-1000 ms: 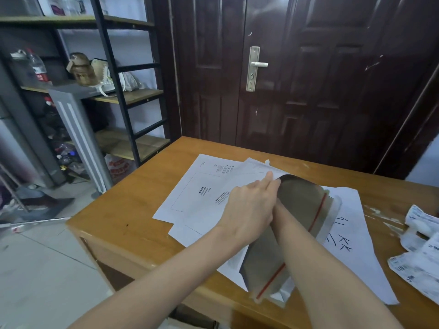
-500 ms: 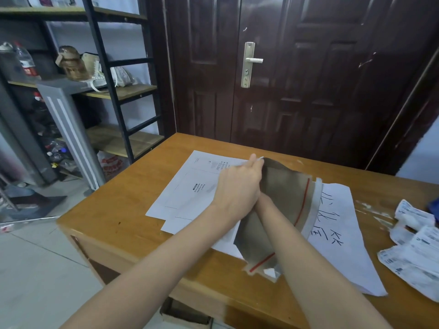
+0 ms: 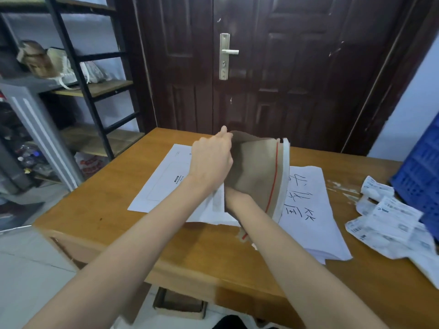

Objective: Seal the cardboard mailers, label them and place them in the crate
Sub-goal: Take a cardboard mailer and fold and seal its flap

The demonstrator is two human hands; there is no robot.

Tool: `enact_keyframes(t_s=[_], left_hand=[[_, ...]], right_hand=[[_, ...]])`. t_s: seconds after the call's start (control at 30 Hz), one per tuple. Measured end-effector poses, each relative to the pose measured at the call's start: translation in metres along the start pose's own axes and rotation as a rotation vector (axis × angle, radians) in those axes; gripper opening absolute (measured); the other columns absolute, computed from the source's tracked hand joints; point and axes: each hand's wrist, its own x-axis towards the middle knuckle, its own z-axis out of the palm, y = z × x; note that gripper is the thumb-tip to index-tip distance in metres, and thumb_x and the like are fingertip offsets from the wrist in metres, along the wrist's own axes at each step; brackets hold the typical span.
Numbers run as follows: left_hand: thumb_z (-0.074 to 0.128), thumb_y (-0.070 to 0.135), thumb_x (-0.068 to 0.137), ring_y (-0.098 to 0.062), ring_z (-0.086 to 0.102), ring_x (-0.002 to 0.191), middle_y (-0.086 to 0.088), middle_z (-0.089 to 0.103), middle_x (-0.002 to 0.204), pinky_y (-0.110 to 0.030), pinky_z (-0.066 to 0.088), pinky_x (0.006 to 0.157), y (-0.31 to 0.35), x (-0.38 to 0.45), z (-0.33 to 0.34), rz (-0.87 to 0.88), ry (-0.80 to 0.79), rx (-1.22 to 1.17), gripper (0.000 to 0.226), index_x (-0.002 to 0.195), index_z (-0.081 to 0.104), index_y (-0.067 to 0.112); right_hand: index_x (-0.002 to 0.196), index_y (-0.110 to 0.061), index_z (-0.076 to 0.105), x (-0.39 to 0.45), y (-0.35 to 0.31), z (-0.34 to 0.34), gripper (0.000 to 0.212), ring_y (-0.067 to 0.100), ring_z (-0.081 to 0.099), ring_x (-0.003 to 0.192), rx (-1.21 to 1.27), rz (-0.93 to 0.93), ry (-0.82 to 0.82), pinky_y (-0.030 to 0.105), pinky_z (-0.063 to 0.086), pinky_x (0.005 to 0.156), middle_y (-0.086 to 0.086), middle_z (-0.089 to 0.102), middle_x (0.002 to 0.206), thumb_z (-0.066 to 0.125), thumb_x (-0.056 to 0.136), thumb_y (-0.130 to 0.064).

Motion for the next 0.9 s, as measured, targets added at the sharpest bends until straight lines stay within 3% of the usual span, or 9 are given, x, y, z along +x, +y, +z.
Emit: enact_keyframes(t_s=[0.07,0.17,0.23,0.33,0.4,0.47,0.57,0.7,0.9], left_hand=[[0.066,0.001,0.073,-0.027,0.062,0.051,-0.002,0.062,0.13,-0.023,0.045,0.048,0.001,-0.001,-0.001,0.047,-0.031,0.098,0.032,0.102,0.071,0.012],[0.079,0.004,0.049,-0.019,0.058,0.04,0.004,0.073,0.106,-0.016,0.025,0.043,0.004,0.007,-0.006,0.098,-0.001,0.23,0.039,0.086,0.076,0.016],[0.077,0.001,0.052,-0.024,0.062,0.044,0.001,0.073,0.104,-0.017,0.027,0.045,0.004,0.015,-0.005,0.139,-0.021,0.251,0.038,0.088,0.075,0.013],[0.079,0.015,0.05,-0.013,0.06,0.044,0.009,0.073,0.088,-0.017,0.026,0.043,0.01,0.02,-0.006,0.16,-0.082,0.345,0.032,0.081,0.076,0.021],[0.082,0.02,0.043,-0.01,0.055,0.037,0.011,0.072,0.079,-0.016,0.021,0.041,0.016,0.023,-0.005,0.167,-0.003,0.404,0.03,0.072,0.075,0.024],[0.077,0.012,0.061,-0.017,0.061,0.048,0.005,0.072,0.103,-0.018,0.028,0.044,0.021,0.02,0.002,0.188,-0.037,0.36,0.031,0.091,0.074,0.018],[0.048,0.003,0.09,-0.029,0.066,0.08,-0.005,0.049,0.141,-0.029,0.042,0.059,0.027,0.013,0.014,0.142,-0.173,0.353,0.038,0.127,0.056,0.01],[0.042,0.001,0.092,-0.029,0.064,0.083,-0.007,0.059,0.122,-0.027,0.037,0.053,0.03,0.006,0.023,0.147,-0.215,0.371,0.035,0.124,0.054,0.008],[0.043,0.002,0.092,-0.026,0.062,0.071,-0.004,0.058,0.13,-0.022,0.03,0.045,0.027,0.006,0.029,0.132,-0.252,0.358,0.035,0.123,0.057,0.011]], right_hand=[[0.11,-0.003,0.055,0.0,-0.001,0.0,0.024,0.024,0.049,0.086,-0.151,-0.174,-0.015,0.029,0.046,0.078,0.012,0.057,0.1,0.041,0.101,-0.021],[0.091,-0.002,0.057,-0.001,-0.011,-0.01,0.006,0.022,0.045,0.08,-0.538,-0.435,0.014,0.033,0.045,0.075,0.012,0.056,0.088,0.051,0.092,-0.003],[0.076,-0.005,0.055,-0.006,-0.013,-0.028,0.011,0.022,0.05,0.072,-0.66,-0.494,-0.003,0.036,0.049,0.068,0.012,0.058,0.076,0.054,0.087,-0.001],[0.074,-0.014,0.064,-0.024,-0.008,-0.063,0.019,0.016,0.065,0.073,-0.22,-0.59,0.043,0.02,0.049,0.069,0.002,0.067,0.073,0.056,0.086,-0.004],[0.079,-0.01,0.07,-0.03,0.001,-0.083,0.019,0.014,0.071,0.07,0.223,-0.625,0.242,0.011,0.048,0.068,0.004,0.071,0.074,0.054,0.088,-0.005],[0.078,-0.011,0.07,-0.027,0.018,-0.101,0.015,0.016,0.07,0.071,0.443,-0.576,0.593,0.019,0.051,0.074,0.002,0.071,0.072,0.056,0.085,-0.009],[0.098,-0.019,0.065,-0.01,0.055,-0.128,0.015,0.02,0.062,0.1,0.053,-0.3,1.019,0.033,0.047,0.085,-0.001,0.064,0.102,0.062,0.084,-0.024],[0.133,-0.007,0.039,0.001,0.099,-0.145,0.09,0.035,0.032,0.128,-0.473,0.154,0.967,0.041,0.027,0.104,0.017,0.034,0.139,0.073,0.069,-0.061],[0.131,-0.009,0.037,0.007,0.122,-0.145,0.092,0.033,0.033,0.125,-0.638,0.237,0.973,0.039,0.028,0.102,0.014,0.04,0.137,0.07,0.067,-0.067]])
